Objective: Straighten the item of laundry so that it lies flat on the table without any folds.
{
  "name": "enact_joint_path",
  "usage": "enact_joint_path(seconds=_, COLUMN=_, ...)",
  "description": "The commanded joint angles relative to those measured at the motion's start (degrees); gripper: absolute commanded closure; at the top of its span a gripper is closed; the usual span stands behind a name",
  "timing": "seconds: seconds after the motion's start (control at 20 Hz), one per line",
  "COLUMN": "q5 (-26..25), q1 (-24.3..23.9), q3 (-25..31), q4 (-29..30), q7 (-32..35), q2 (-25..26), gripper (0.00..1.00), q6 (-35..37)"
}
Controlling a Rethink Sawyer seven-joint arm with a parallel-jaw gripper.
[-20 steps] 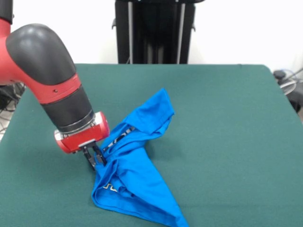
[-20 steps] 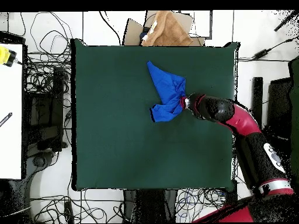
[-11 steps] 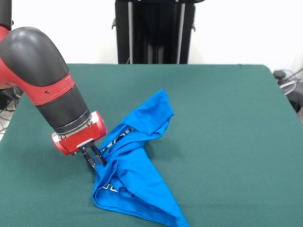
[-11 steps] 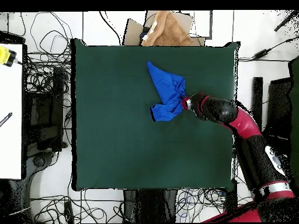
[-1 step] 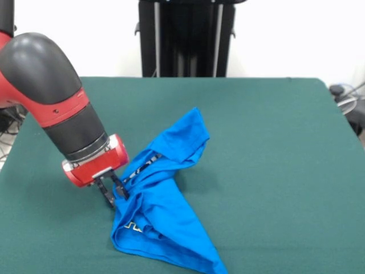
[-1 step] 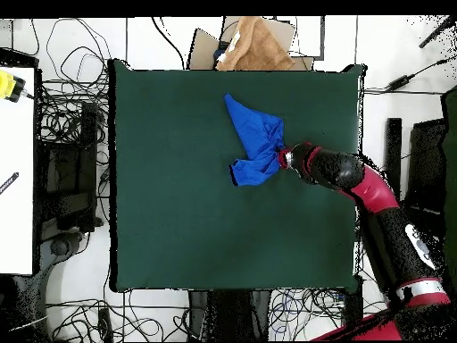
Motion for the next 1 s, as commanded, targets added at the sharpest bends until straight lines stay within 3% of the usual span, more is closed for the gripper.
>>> enact_joint_path(seconds=0.05, q5=-8.73, q1=0.33, q3=-2.85, q4=-2.01, q7=-7.59, q2=7.06, gripper=0.0, q6=-4.95)
enact_joint_path(seconds=1.0, q5=-8.27, q1=2.03, q3=-4.58, q4=3.19, q7=0.39, q2=2.61, gripper=0.0, q6=-6.56)
